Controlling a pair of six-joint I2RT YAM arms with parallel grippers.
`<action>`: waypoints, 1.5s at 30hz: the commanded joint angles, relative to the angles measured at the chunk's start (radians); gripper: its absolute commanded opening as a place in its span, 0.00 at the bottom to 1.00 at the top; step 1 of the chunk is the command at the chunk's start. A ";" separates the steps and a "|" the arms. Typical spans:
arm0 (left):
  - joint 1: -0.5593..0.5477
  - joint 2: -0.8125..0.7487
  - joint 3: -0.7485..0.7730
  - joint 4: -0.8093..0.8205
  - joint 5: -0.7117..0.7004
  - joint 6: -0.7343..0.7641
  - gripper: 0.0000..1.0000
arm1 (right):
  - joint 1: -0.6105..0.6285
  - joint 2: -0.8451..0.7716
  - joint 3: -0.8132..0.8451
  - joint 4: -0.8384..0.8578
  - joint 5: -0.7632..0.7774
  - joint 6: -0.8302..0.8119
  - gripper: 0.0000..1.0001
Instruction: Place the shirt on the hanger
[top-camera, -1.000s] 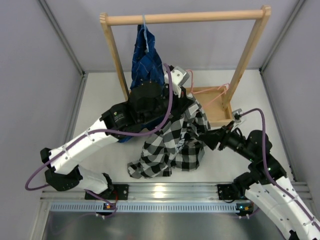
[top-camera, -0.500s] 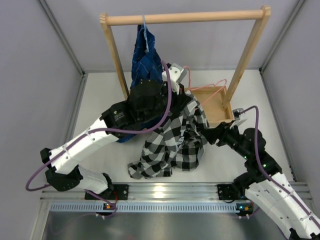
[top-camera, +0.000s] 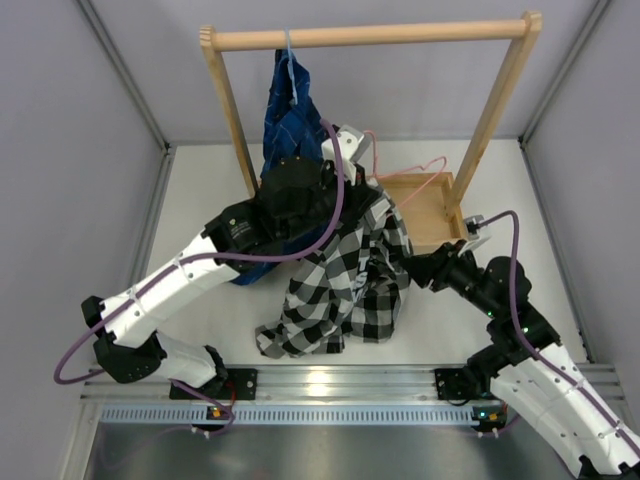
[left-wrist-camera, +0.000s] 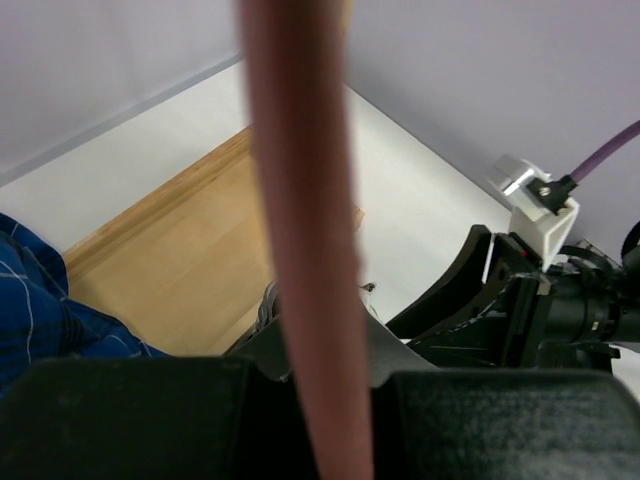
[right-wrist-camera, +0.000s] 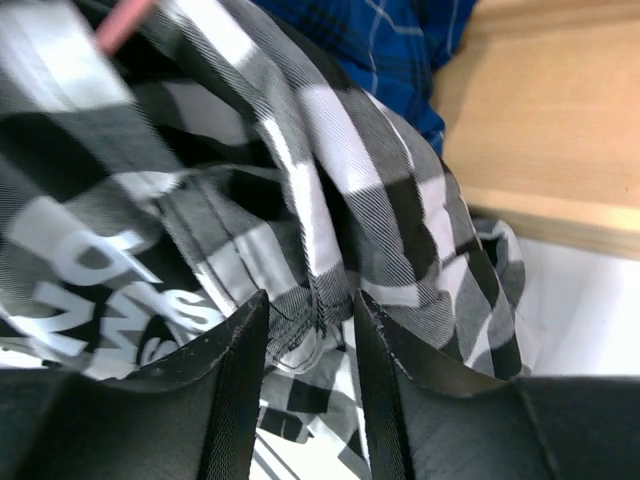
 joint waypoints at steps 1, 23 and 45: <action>0.014 -0.031 -0.002 0.105 0.018 -0.021 0.00 | -0.016 -0.025 0.066 0.015 -0.002 -0.018 0.37; 0.043 -0.025 -0.042 0.152 0.115 -0.060 0.00 | -0.015 -0.021 -0.048 0.106 -0.116 0.132 0.33; 0.043 -0.557 -0.709 0.349 0.228 -0.006 0.00 | -0.335 0.220 0.216 0.010 -0.242 0.025 0.00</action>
